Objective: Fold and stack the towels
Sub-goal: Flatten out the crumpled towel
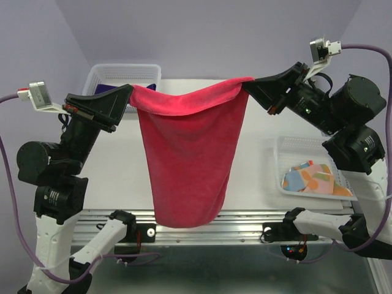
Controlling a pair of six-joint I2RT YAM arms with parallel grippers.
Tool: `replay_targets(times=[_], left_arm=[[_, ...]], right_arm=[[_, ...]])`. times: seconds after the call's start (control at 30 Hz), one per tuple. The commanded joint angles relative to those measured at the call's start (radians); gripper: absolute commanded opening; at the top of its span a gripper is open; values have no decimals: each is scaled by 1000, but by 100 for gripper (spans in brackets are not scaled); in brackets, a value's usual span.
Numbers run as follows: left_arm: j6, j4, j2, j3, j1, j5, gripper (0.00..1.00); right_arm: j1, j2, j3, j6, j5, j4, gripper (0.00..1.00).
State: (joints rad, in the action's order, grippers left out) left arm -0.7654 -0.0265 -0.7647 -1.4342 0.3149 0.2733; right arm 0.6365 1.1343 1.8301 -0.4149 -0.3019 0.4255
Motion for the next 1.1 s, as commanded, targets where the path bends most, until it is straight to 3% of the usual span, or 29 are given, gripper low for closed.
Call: replay_targets(times=[0.0, 0.1, 0.27, 0.53, 0.8, 1.07], left_arm=[[34, 73, -69, 44, 4, -71, 0], [47, 83, -174, 80, 4, -159, 0], [74, 131, -338, 95, 0, -304, 0], [130, 273, -695, 25, -68, -349, 0], [179, 300, -1085, -231, -99, -298, 0], [183, 252, -1318, -446, -119, -278, 0]], right_arm=[[5, 19, -60, 28, 199, -83, 1], [5, 85, -127, 74, 433, -120, 1], [-27, 251, -132, 140, 606, -171, 1], [-231, 522, -141, 97, 480, -347, 1], [-370, 832, -2, 74, 281, -464, 1], [-423, 1053, 153, 48, 126, -476, 1]])
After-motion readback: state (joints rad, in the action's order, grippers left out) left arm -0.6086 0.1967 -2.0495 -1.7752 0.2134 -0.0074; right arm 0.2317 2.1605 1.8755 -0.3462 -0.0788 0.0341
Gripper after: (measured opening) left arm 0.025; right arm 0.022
